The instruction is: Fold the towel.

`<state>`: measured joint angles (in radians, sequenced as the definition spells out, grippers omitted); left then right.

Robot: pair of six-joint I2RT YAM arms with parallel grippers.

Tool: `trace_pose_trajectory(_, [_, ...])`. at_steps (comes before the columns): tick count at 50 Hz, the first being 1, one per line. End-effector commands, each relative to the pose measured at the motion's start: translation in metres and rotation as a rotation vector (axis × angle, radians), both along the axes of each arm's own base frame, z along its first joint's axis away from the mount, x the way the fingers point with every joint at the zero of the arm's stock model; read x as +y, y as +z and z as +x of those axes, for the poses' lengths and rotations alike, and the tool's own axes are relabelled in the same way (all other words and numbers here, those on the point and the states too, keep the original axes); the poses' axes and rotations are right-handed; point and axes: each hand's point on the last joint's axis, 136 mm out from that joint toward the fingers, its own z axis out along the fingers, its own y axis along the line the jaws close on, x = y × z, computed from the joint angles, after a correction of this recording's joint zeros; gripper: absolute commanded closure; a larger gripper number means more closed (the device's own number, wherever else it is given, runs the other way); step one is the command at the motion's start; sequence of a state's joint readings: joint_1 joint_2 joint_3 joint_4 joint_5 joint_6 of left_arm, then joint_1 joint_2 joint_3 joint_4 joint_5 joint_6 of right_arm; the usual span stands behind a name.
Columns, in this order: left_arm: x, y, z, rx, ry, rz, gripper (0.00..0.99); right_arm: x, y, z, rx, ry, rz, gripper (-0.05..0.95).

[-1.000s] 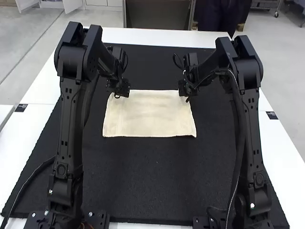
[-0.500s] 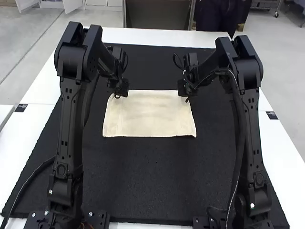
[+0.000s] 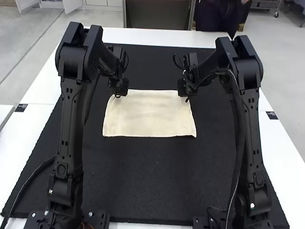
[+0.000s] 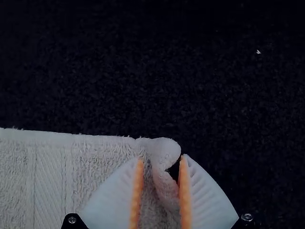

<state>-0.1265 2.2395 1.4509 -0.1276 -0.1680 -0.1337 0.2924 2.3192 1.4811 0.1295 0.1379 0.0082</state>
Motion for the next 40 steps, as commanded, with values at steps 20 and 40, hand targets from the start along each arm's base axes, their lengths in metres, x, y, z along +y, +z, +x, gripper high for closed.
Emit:
trace_pose_trajectory(20, [-0.007, -0.001, 0.005, -0.007, 0.007, -0.014, 0.648, 0.018, 0.024, 0.004, -0.053, 0.034, 0.052, 0.74])
trace_pose_trajectory(40, [-0.012, 0.008, 0.011, -0.047, 0.015, -0.086, 0.900, 0.021, 0.037, 0.002, -0.112, 0.065, 0.071, 0.88])
